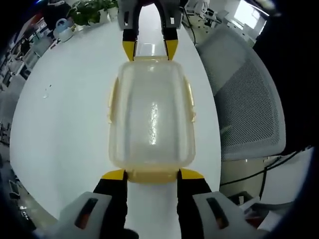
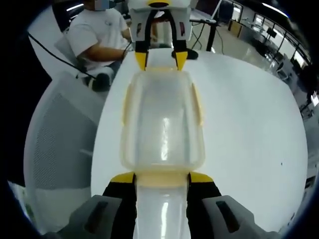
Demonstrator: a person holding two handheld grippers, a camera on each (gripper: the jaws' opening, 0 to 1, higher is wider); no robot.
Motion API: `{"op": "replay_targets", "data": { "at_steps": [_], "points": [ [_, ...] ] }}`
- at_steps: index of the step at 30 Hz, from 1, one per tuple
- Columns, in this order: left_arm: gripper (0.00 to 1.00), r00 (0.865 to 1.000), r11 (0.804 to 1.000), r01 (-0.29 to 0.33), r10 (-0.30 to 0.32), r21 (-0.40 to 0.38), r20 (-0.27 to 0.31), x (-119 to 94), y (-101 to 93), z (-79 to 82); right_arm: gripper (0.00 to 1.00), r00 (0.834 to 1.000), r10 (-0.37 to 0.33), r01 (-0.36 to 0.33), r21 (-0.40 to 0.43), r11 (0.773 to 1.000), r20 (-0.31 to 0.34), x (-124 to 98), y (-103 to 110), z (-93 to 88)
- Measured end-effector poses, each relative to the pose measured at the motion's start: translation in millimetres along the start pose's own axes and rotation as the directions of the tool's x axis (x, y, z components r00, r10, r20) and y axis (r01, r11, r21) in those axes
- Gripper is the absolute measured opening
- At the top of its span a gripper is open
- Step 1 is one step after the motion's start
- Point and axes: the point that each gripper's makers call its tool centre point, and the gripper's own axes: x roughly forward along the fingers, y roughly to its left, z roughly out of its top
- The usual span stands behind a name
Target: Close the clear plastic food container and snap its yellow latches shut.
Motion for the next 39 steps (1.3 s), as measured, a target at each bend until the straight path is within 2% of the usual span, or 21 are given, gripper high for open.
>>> {"op": "replay_targets", "data": {
  "at_steps": [16,39],
  "points": [
    [0.37,1.000,1.000,0.011,-0.011,0.007,0.011,9,0.7,35.0,0.37,1.000,-0.003,0.003,0.007,1.000,-0.017,-17,2,-31.7],
    [0.37,1.000,1.000,0.018,-0.018,0.011,0.007,33,-3.8,98.3,0.37,0.999,-0.006,0.007,0.025,1.000,-0.033,-40,10,-95.3]
  ]
}}
